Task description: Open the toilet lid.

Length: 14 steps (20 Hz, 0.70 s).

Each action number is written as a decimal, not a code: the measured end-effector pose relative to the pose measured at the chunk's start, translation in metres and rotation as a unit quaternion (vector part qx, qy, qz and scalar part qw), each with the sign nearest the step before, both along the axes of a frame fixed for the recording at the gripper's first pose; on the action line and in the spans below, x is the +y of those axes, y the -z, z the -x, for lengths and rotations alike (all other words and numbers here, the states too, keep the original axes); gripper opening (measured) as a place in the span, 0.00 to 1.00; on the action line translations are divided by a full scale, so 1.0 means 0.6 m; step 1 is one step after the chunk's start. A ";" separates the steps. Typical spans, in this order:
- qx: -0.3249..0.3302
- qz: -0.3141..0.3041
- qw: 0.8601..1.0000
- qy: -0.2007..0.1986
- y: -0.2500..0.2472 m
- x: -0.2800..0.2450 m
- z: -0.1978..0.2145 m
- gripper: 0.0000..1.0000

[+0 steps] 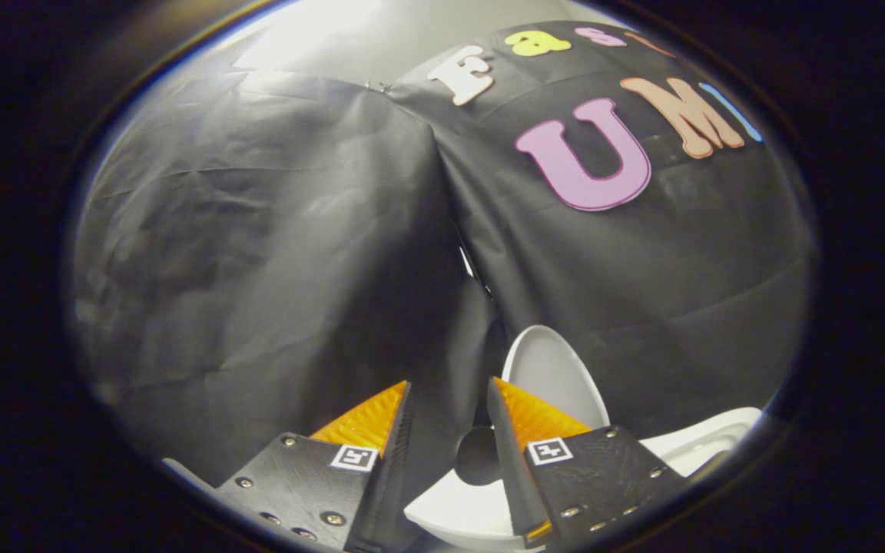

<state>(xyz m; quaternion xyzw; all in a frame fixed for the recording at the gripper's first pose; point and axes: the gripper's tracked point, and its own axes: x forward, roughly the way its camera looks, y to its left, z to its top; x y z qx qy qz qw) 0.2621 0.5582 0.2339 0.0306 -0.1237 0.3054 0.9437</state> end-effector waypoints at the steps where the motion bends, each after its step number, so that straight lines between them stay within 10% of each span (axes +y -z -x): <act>1: -0.009 0.001 1.000 0.002 -0.012 -0.004 0.011 0.56; 8: -0.076 -0.025 0.997 0.012 -0.108 -0.051 0.096 0.56; 14: -0.110 -0.005 0.988 0.108 -0.165 -0.210 0.136 0.56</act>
